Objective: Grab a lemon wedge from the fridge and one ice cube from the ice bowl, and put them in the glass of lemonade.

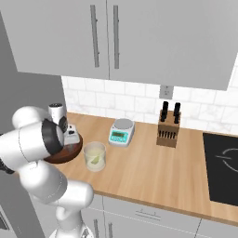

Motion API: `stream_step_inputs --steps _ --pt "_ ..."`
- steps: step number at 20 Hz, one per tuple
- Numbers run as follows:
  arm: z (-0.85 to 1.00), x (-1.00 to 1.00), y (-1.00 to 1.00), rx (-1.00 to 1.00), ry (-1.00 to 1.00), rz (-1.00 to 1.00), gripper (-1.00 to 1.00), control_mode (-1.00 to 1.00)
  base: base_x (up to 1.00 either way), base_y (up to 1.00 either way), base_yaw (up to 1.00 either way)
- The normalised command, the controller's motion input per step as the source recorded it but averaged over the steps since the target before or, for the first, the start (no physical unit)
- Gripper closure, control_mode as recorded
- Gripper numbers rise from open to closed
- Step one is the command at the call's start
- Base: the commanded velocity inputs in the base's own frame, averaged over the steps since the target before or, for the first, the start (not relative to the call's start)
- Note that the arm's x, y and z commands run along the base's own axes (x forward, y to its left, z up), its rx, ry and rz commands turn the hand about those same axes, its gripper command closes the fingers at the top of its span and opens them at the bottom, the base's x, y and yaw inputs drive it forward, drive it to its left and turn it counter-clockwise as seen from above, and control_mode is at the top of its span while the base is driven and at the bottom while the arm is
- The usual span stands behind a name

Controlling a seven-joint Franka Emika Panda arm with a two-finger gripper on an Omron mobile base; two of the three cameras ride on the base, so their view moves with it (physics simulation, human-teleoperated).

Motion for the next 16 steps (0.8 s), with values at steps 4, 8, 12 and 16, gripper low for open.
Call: stream_step_inputs --steps 4,8,12,16 --pt "-0.23 0.0 0.0 -0.03 0.0 0.1 -1.0 -1.0 0.0 0.0 0.0" --pt "-0.05 0.0 0.0 -0.03 0.0 0.08 -1.0 -1.0 0.0 0.0 0.0" --pt "0.15 0.0 0.01 -0.1 0.0 0.04 -1.0 -1.0 0.0 0.0 0.0" --pt "0.0 0.07 0.0 -0.08 0.0 0.03 -1.0 -1.0 0.0 0.0 0.0"
